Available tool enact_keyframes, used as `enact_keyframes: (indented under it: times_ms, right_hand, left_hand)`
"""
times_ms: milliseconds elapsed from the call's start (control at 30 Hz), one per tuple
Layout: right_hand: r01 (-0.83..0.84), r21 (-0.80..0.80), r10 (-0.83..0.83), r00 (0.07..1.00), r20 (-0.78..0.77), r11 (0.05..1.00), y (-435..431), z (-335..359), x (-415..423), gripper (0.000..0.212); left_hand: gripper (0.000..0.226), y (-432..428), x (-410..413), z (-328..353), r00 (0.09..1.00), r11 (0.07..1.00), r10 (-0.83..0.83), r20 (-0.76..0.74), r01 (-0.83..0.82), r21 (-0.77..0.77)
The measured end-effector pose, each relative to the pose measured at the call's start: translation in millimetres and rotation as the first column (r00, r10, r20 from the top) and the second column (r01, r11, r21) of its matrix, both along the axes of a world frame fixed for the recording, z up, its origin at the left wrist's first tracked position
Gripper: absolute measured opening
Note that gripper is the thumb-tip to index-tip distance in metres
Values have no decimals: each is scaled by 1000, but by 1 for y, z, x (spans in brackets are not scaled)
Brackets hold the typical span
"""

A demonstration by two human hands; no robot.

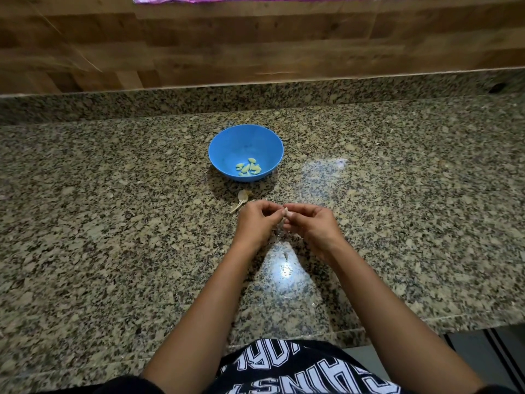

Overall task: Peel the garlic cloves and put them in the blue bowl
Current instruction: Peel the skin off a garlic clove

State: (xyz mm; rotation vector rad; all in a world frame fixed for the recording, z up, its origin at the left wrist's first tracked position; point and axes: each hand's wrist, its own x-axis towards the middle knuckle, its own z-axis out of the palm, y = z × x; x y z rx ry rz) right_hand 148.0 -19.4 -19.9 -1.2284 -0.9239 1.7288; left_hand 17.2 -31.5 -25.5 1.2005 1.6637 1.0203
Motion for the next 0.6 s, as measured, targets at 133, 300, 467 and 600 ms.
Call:
enact_keyframes:
  times_ms: [133, 300, 467, 600]
  right_hand:
    - [-17, 59, 12, 996, 85, 998, 1, -3, -1, 16]
    - [7, 105, -22, 990, 143, 994, -1, -2, -5, 12]
    - [24, -44, -26, 998, -59, 999, 0, 1, -1, 17]
    - [32, -105, -44, 992, -122, 994, 3, 0, 4, 14]
  left_hand:
    - [12, 1, -1, 1, 1000, 1000, -9, 4, 9, -1]
    - [6, 0, 0, 1, 999, 1000, 10, 39, -10, -15]
    - [9, 3, -1, -3, 998, 997, 66, 18, -65, -41]
    - [3, 1, -3, -6, 997, 995, 77, -3, -77, -65]
